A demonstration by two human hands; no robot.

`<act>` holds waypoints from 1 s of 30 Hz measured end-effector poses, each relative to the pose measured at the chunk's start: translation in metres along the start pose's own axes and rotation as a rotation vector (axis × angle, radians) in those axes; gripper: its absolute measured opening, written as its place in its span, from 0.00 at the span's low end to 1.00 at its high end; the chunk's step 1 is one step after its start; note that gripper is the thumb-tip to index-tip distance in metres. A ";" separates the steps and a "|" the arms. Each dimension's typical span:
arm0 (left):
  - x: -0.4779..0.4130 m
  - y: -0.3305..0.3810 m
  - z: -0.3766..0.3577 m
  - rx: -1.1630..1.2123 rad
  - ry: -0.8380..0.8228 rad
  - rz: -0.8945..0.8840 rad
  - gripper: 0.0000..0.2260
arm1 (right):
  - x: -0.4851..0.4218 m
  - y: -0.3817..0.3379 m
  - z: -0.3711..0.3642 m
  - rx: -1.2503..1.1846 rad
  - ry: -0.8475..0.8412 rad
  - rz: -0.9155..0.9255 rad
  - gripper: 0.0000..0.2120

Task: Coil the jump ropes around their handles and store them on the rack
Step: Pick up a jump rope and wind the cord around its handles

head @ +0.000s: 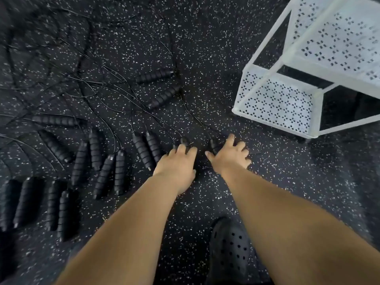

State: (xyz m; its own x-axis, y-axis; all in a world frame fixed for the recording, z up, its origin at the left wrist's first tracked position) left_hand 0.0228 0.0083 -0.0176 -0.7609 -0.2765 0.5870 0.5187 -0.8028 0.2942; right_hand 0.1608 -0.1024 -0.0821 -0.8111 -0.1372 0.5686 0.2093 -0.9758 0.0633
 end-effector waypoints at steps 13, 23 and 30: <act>-0.002 0.005 -0.002 0.136 -0.090 0.107 0.25 | -0.016 0.009 -0.007 -0.070 -0.058 -0.065 0.42; 0.015 0.017 0.041 0.250 -0.004 0.147 0.24 | -0.006 -0.019 0.063 -0.482 -0.065 -0.105 0.40; 0.063 0.018 0.126 0.474 0.235 0.167 0.26 | 0.050 -0.046 0.184 -0.901 0.020 0.058 0.31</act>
State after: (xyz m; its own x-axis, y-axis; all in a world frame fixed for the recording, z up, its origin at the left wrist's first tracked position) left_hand 0.0337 0.0427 0.1193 -0.6915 -0.5339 0.4866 0.7172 -0.4272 0.5505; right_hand 0.2115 -0.0334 0.0945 -0.8237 -0.1850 0.5359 -0.2504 -0.7294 -0.6367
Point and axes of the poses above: each hand's wrist, its own x-axis away from the middle knuckle, its own z-axis out of the back of the hand, y = z × x, the point moved 3 cm from there along -x, towards the middle knuckle, and after that the axes turned 2 degrees about x, right-handed, at the moved point
